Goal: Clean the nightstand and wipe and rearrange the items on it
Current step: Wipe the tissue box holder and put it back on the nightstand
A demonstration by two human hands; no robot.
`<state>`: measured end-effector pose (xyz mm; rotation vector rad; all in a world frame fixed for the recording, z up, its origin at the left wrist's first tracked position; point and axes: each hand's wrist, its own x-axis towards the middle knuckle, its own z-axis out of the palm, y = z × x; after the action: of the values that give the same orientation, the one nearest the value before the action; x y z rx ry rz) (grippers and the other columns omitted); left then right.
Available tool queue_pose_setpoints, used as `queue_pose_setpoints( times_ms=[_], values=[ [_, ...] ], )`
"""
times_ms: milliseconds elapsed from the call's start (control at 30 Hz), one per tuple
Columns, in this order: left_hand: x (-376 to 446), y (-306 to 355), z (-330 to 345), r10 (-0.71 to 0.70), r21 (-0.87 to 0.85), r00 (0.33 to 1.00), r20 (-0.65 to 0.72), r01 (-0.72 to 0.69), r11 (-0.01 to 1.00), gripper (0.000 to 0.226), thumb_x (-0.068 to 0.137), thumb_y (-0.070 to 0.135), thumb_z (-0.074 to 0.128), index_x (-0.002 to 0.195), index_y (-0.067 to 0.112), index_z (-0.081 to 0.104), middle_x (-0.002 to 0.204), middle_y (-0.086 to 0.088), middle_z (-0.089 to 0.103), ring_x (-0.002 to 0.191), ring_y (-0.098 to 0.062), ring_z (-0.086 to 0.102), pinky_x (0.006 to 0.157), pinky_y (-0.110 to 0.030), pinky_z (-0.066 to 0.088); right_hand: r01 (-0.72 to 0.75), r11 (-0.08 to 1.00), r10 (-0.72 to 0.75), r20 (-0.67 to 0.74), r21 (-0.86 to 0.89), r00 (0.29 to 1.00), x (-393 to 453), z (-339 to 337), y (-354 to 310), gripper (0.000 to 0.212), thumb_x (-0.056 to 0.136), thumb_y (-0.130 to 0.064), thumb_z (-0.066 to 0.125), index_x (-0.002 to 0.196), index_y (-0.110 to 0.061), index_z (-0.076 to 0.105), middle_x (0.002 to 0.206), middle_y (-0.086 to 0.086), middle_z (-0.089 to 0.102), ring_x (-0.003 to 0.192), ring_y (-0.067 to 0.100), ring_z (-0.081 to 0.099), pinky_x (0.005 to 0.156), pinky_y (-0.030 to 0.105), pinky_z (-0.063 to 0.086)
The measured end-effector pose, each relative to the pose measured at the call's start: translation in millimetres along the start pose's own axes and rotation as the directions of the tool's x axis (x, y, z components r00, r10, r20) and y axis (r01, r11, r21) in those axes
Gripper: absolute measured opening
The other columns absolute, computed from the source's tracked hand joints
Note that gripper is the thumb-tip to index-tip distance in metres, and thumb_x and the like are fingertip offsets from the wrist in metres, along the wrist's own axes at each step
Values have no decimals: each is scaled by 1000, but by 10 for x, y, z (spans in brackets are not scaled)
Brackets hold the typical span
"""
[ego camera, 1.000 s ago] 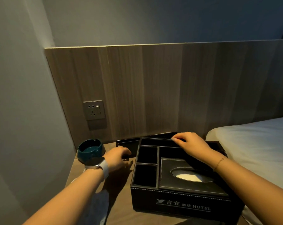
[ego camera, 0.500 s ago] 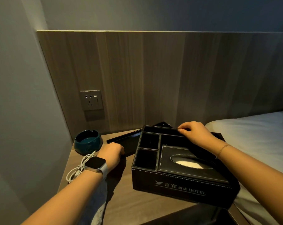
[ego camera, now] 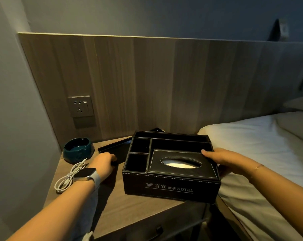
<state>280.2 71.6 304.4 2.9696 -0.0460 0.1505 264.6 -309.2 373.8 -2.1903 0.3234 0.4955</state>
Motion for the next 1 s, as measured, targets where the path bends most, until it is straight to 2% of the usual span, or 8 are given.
queue_pose_setpoints(
  times_ms=[67,167,300,400,533,800,900,1000],
  values=[
    [4,-19,15,0,14,1000,4,0,1000,37,92,18,56,130,20,57,129,-3,57,120,-19,53,99,-26,41,70,996,-77,-152,-53,985,56,52,16,45,101,-39,38,112,1,56,105,20,64,97,35,63,85,45,54],
    [-6,-6,36,12,19,1000,7,-12,1000,36,92,16,57,127,22,60,127,-1,59,118,-19,55,98,-26,42,117,989,-136,-242,-88,961,55,89,94,46,101,-39,36,107,0,61,105,20,65,98,33,62,91,42,49],
    [-44,96,22,69,0,997,37,-69,998,33,89,11,59,120,20,65,121,-2,62,113,-21,58,92,-26,45,129,990,-141,-338,-57,931,-22,-94,169,48,98,-41,43,85,0,64,91,23,67,87,36,65,80,41,53],
    [-117,159,-3,103,-23,991,89,-102,995,32,86,10,62,116,20,67,116,0,65,106,-17,62,87,-24,48,170,982,-125,-397,80,909,-160,-278,76,44,98,-37,47,72,-3,56,76,21,64,71,36,64,59,37,52],
    [-378,249,-68,153,-28,979,134,-150,988,31,88,10,61,118,18,65,115,0,64,105,-15,62,84,-21,48,222,955,-126,-408,198,904,-322,-476,-192,36,100,-33,46,87,0,55,71,14,58,58,28,57,44,28,44],
    [-975,243,-167,302,-41,934,189,-300,953,32,92,11,56,121,20,62,122,3,57,109,-9,57,80,-9,40,266,935,-186,-313,234,931,-347,-316,-646,32,101,-28,43,102,4,50,75,17,55,63,33,56,29,33,46],
    [-1052,119,-232,319,-149,915,248,-289,946,27,90,16,61,115,23,66,116,7,61,94,3,56,69,0,37,279,939,-221,-274,199,936,-258,-207,-748,36,102,-29,42,101,5,52,75,18,57,62,34,57,30,31,46],
    [-1029,-38,-433,288,-375,910,298,-167,912,17,90,24,62,104,30,70,106,17,64,93,6,59,81,-7,45,267,951,-222,-257,154,940,-77,-114,-849,39,101,-32,43,101,5,53,77,19,58,66,37,60,38,36,50]
  ],
)
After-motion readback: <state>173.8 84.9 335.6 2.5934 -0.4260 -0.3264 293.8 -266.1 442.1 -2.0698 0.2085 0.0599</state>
